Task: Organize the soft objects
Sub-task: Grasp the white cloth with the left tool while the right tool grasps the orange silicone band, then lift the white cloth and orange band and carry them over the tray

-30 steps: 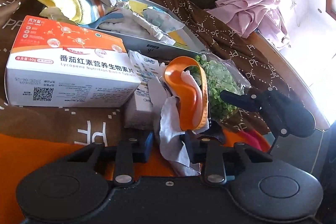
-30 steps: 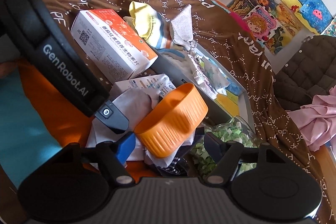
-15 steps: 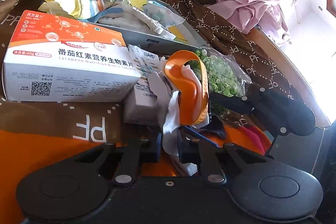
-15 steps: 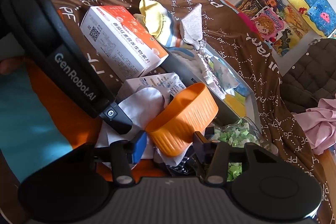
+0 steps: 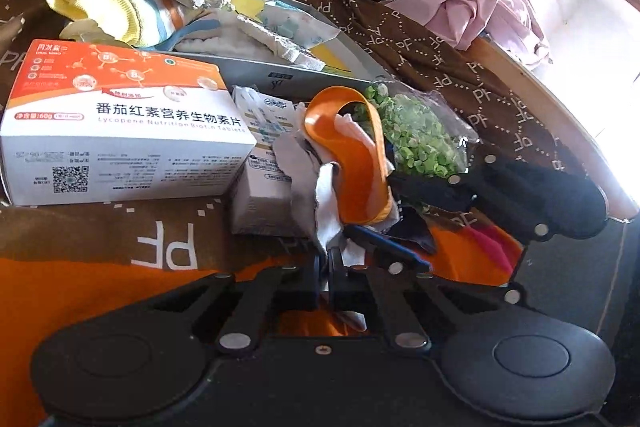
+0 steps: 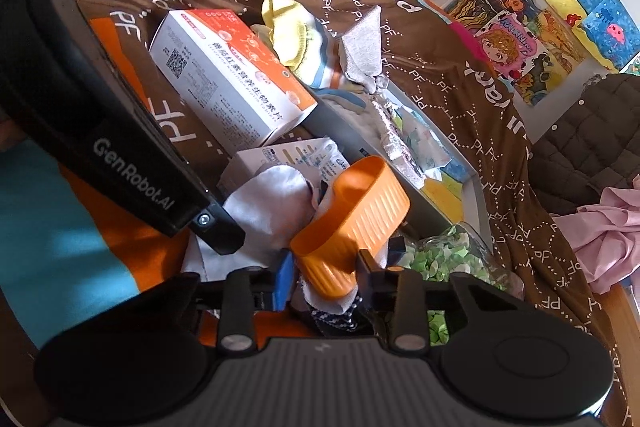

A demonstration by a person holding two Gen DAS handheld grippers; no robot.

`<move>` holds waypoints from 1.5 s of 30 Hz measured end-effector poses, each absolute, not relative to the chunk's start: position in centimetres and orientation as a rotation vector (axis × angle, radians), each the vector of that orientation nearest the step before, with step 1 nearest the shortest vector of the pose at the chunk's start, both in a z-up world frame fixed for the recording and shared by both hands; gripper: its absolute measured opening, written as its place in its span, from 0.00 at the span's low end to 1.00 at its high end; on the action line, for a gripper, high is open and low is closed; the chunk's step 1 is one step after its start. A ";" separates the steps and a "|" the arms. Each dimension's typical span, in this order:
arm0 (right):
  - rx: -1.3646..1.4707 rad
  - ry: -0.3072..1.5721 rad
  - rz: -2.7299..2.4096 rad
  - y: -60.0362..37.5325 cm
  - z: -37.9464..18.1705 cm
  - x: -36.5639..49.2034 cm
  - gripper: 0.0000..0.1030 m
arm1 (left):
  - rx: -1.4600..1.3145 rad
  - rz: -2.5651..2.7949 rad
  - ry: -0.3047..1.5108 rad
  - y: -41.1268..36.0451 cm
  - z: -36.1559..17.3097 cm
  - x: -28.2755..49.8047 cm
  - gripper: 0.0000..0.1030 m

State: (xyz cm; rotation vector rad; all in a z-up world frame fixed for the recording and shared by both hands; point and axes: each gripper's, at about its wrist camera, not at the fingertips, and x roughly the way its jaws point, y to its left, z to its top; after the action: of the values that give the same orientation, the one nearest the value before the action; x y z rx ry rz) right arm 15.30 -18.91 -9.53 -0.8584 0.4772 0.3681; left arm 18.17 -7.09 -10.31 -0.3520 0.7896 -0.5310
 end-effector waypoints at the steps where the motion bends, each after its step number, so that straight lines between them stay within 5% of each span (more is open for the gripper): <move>1: -0.857 0.472 0.367 -18.9 -9.5 15.2 0.30 | -0.353 -0.528 0.787 -7.0 -10.3 18.1 0.03; 16: -0.907 0.366 0.283 -18.6 -8.0 13.8 0.15 | -0.247 -0.437 0.693 -7.5 -8.8 16.8 0.00; 37: -0.990 0.144 0.101 -18.0 -5.5 10.1 0.12 | 0.124 -0.302 0.331 -8.3 -4.7 11.7 0.00; 45: -0.968 0.078 0.082 -18.1 -4.7 9.1 0.12 | 0.057 -0.311 0.303 -7.1 -2.4 10.0 0.00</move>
State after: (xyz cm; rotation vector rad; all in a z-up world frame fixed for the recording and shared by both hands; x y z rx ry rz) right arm 9.13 -18.10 -4.70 -0.9683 0.0781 0.0819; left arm 9.95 -7.15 -2.39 0.0567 0.3030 -0.3112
